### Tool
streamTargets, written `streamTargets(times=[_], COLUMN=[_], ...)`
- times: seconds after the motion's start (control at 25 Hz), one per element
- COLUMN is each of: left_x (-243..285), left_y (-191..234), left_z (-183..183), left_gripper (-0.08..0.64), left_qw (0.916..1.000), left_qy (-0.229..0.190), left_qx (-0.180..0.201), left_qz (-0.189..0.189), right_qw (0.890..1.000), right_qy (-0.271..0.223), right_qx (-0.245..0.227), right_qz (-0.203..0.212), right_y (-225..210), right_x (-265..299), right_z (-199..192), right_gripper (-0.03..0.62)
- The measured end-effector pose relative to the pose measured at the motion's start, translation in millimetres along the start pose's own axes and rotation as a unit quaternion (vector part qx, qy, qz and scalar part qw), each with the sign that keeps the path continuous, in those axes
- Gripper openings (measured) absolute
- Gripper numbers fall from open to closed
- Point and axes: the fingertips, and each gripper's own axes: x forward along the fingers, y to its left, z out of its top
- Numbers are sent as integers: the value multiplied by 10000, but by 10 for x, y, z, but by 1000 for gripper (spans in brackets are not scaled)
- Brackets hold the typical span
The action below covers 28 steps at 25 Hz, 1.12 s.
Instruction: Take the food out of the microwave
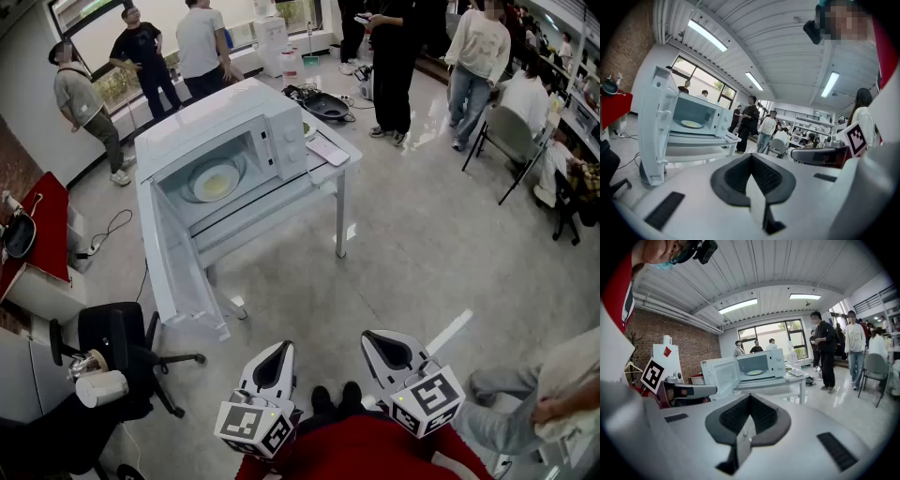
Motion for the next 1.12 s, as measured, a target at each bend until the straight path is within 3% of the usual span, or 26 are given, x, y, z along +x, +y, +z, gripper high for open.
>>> streamTargets(times=[0.84,1.12], left_x=[229,431], left_y=[-76,-94], left_z=[-58,-6], left_gripper=[8,8], left_qw=[9998,9993], left_qy=[137,130], left_qx=[-53,33], left_qz=[115,347], right_qw=[9998,9995], right_qy=[104,139], right_qx=[145,211], right_qz=[109,173], right_y=[-214,-381], right_x=[-2,-39], right_z=[-75,-57], right_gripper=[11,11])
